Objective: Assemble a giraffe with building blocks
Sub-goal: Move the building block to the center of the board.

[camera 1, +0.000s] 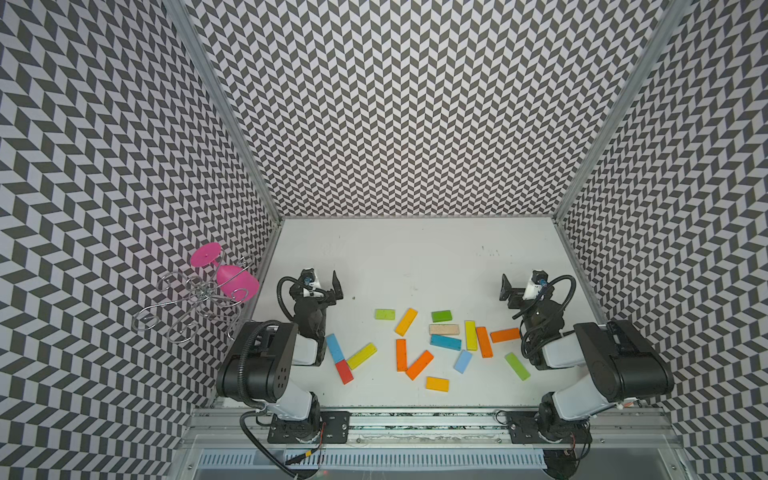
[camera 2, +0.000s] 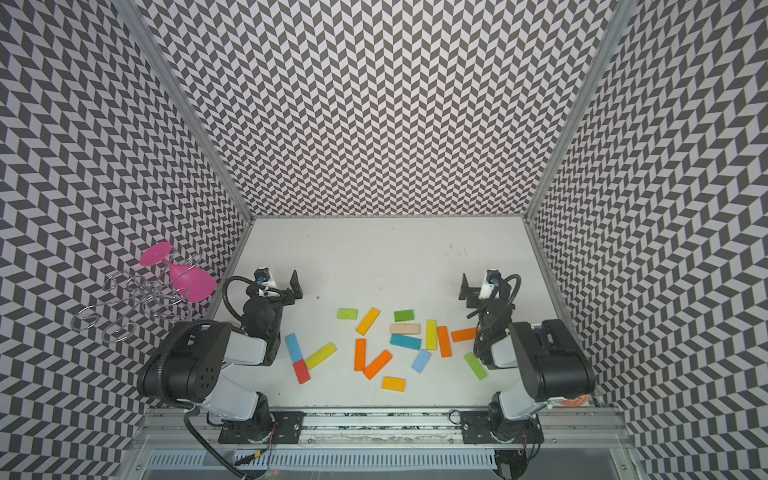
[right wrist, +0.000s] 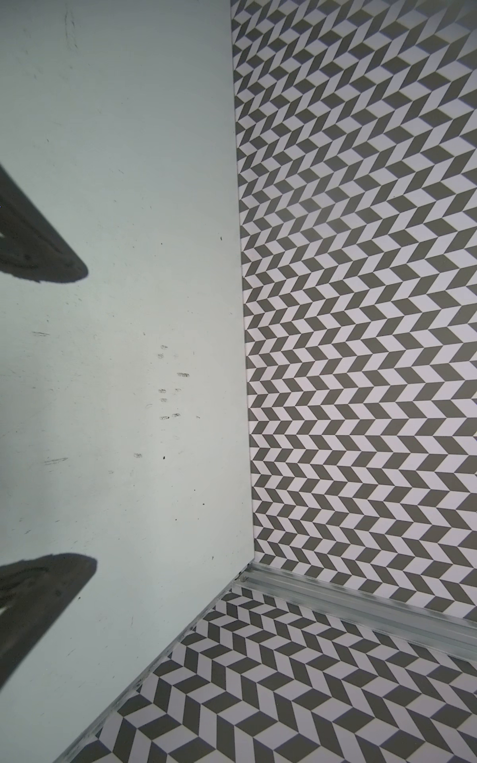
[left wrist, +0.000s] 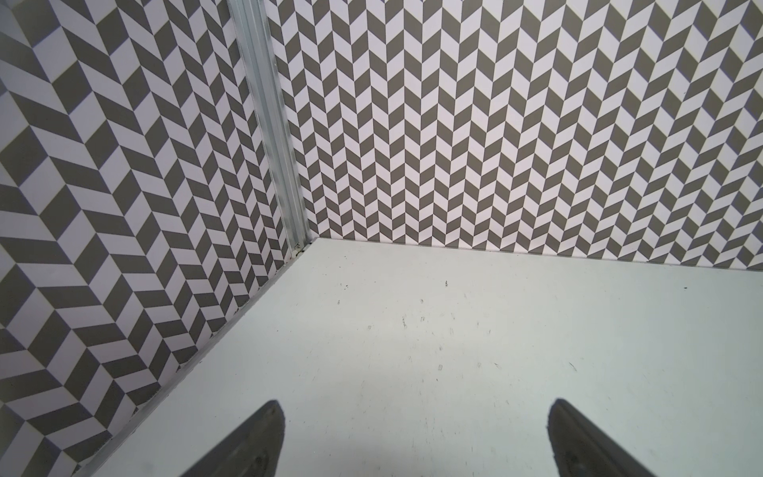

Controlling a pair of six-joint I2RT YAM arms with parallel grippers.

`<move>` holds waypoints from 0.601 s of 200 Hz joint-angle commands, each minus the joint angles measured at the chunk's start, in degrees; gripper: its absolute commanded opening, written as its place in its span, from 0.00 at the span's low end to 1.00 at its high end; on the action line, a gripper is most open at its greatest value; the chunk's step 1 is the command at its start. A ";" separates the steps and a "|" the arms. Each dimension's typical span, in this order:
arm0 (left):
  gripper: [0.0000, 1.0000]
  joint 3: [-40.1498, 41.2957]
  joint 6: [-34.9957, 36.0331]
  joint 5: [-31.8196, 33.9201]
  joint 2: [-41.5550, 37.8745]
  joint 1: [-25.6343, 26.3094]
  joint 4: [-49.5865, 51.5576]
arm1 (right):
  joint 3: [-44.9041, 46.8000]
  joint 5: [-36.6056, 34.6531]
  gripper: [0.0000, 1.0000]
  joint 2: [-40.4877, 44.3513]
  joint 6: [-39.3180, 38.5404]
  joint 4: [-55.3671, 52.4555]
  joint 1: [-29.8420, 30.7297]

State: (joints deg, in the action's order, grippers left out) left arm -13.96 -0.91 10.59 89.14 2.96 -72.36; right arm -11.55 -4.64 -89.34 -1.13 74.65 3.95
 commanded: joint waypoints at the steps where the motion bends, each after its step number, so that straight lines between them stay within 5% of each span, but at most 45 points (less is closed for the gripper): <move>1: 1.00 -0.32 0.41 -0.83 0.20 -0.41 -0.71 | -0.67 0.27 0.99 -0.57 -0.81 3.11 -0.28; 120: 1.00 0.36 0.60 -0.61 -1.32 -0.33 -1.96 | -3.51 -4.34 0.97 4.06 1.00 -3.01 -0.35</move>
State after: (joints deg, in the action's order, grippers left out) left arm -13.96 -0.93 9.93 89.14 2.59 -72.38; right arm -11.64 -5.34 -89.23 -0.80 74.37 3.33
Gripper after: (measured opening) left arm 0.998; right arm 0.980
